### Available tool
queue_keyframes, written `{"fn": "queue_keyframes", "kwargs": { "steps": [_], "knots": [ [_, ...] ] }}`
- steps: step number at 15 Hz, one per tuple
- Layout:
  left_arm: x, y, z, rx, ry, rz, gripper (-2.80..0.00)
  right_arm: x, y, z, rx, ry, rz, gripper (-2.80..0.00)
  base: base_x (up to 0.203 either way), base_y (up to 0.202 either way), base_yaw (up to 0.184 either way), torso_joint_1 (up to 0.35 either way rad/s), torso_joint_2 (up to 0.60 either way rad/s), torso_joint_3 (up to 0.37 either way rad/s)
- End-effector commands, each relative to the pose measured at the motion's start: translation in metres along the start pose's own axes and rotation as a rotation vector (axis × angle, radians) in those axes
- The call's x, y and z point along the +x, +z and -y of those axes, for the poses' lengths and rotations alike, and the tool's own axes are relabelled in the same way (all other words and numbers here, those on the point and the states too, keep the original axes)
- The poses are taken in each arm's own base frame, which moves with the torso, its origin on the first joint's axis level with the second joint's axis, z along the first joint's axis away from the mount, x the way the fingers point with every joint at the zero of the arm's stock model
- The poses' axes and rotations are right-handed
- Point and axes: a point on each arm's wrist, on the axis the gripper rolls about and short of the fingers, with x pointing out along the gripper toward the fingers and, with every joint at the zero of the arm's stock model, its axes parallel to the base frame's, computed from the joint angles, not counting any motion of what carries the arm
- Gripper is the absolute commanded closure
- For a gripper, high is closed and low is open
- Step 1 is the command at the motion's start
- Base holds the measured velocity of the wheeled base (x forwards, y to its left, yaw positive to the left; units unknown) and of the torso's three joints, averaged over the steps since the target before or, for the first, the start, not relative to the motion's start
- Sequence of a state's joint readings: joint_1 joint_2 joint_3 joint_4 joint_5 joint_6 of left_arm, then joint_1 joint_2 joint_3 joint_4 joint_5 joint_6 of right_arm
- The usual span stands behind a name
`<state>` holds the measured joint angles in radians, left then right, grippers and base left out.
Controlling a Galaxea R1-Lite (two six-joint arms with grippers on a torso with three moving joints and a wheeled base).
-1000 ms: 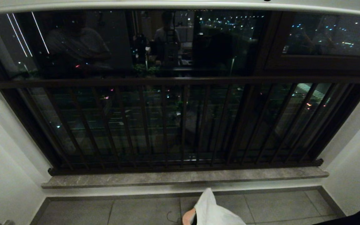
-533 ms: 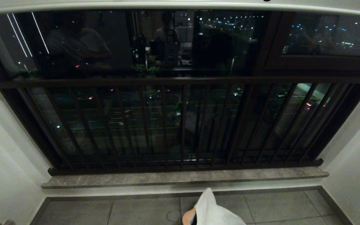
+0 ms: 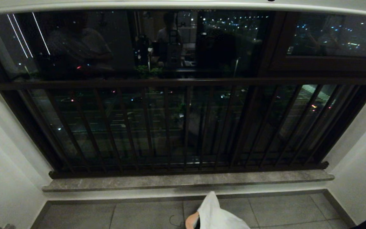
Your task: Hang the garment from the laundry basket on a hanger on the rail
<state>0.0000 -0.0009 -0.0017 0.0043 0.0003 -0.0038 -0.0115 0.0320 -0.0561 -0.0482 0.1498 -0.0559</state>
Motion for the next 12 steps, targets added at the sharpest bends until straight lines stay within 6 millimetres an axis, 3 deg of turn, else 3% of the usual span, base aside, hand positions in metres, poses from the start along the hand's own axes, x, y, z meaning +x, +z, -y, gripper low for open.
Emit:
{"fn": "queue_keyframes", "kwargs": {
  "steps": [1, 3, 5, 8, 12],
  "knots": [
    [0.000, 0.000, 0.000, -0.001, 0.000, -0.002, 0.00, 0.004, 0.031, 0.000, 0.020, 0.116, 0.007, 0.00, 0.000, 0.000, 0.000, 0.000, 0.00, 0.000],
    [0.000, 0.000, 0.000, -0.001, 0.001, 0.000, 0.00, 0.019, 0.076, 0.002, 0.052, 0.232, -0.012, 0.00, 0.000, 0.000, 0.000, 0.000, 0.00, 0.000],
    [0.000, 0.000, 0.000, -0.001, 0.000, 0.000, 0.00, 0.024, 0.085, 0.002, 0.073, 0.284, -0.032, 0.00, 0.000, 0.000, 0.000, 0.000, 0.00, 0.000],
    [0.000, 0.000, 0.000, -0.001, 0.002, -0.001, 0.00, 0.008, 0.092, -0.001, 0.057, 0.319, 0.057, 0.00, 0.000, 0.000, 0.000, 0.000, 0.00, 0.000],
    [0.000, 0.000, 0.000, -0.001, 0.000, -0.003, 0.00, 0.023, 0.110, 0.001, 0.072, 0.405, 0.020, 0.00, 0.000, 0.000, 0.000, 0.000, 0.00, 0.000]
  ]
}}
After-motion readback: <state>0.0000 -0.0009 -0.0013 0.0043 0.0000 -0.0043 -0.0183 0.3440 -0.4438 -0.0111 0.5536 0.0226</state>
